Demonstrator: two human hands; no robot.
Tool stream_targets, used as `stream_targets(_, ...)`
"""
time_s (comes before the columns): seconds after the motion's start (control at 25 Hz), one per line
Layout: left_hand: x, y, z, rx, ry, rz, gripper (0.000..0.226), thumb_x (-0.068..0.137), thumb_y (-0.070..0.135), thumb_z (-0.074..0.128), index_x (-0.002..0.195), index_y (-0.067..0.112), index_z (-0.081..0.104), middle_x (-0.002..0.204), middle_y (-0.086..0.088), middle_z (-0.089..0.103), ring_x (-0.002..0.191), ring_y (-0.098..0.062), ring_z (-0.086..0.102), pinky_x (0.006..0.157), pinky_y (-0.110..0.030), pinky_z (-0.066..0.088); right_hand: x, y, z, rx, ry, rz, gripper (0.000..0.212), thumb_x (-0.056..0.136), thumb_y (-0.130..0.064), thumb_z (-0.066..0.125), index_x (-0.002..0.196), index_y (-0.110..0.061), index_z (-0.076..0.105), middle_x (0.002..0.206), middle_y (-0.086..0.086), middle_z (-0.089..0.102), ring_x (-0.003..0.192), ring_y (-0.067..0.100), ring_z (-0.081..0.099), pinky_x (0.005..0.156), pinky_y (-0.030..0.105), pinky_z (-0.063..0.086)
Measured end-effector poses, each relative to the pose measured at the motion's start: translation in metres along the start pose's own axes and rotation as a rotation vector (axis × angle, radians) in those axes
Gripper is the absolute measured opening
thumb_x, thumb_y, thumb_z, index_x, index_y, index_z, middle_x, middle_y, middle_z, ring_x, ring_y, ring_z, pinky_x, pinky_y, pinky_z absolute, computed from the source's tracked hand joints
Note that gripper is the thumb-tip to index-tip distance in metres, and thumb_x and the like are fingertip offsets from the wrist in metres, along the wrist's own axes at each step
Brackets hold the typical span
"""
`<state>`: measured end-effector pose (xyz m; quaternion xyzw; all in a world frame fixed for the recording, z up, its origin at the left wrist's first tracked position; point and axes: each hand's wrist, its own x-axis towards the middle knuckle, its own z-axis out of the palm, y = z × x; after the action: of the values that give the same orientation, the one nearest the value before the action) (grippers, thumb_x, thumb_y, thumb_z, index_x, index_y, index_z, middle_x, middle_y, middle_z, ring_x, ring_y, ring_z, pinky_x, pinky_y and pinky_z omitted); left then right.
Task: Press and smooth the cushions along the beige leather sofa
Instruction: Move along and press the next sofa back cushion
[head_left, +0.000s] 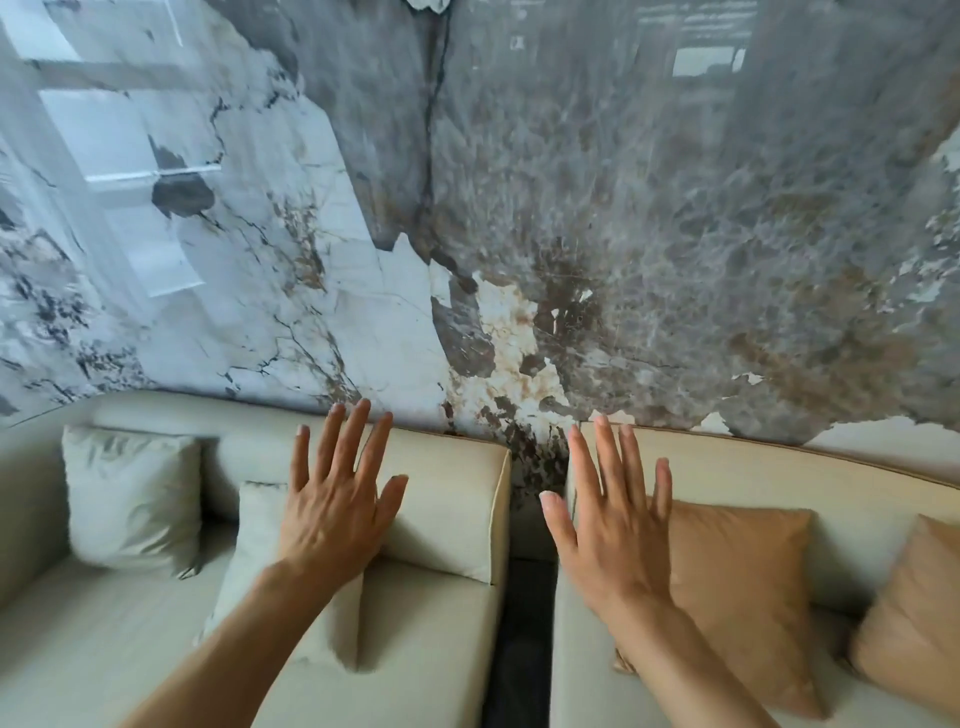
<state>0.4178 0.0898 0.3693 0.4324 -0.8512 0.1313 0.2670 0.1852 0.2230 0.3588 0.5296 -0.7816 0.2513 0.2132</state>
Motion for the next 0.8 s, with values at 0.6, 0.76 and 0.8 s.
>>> stream_targets(0.6, 0.030, -0.273, 0.117, -0.169, -0.123, 0.077, 0.066, 0.094, 0.050, 0.030, 0.148, 0.013, 0.038, 0.157, -0.014, 0.035, 0.146, -0.032, 0.023, 0.117, -0.054, 0.013, 0.037, -0.233, 0.152, -0.220, -0.191, 0.062, 0.065, 0.092, -0.049, 0.036, 0.150, -0.020, 0.033, 0.158, 0.006, 0.031, 0.143, 0.028, 0.032, 0.115, 0.053, 0.012)
stream_targets(0.76, 0.042, -0.267, 0.177, -0.208, -0.164, 0.130, 0.064, 0.097, 0.050, 0.025, 0.147, 0.013, 0.040, 0.155, -0.014, 0.038, 0.145, -0.031, 0.024, 0.117, -0.052, 0.012, 0.050, -0.210, 0.200, -0.217, -0.250, 0.103, 0.062, 0.097, -0.053, 0.024, 0.150, -0.020, 0.034, 0.158, 0.005, 0.031, 0.144, 0.026, 0.030, 0.115, 0.053, 0.015)
stream_targets(0.8, 0.046, -0.263, 0.199, -0.208, -0.164, 0.135, 0.063, 0.096, 0.049, 0.030, 0.147, 0.014, 0.040, 0.155, -0.014, 0.039, 0.145, -0.030, 0.023, 0.117, -0.051, 0.012, 0.053, -0.200, 0.221, -0.208, -0.261, 0.109, 0.063, 0.098, -0.053, 0.018, 0.149, -0.021, 0.034, 0.158, 0.004, 0.031, 0.144, 0.026, 0.030, 0.114, 0.053, 0.017)
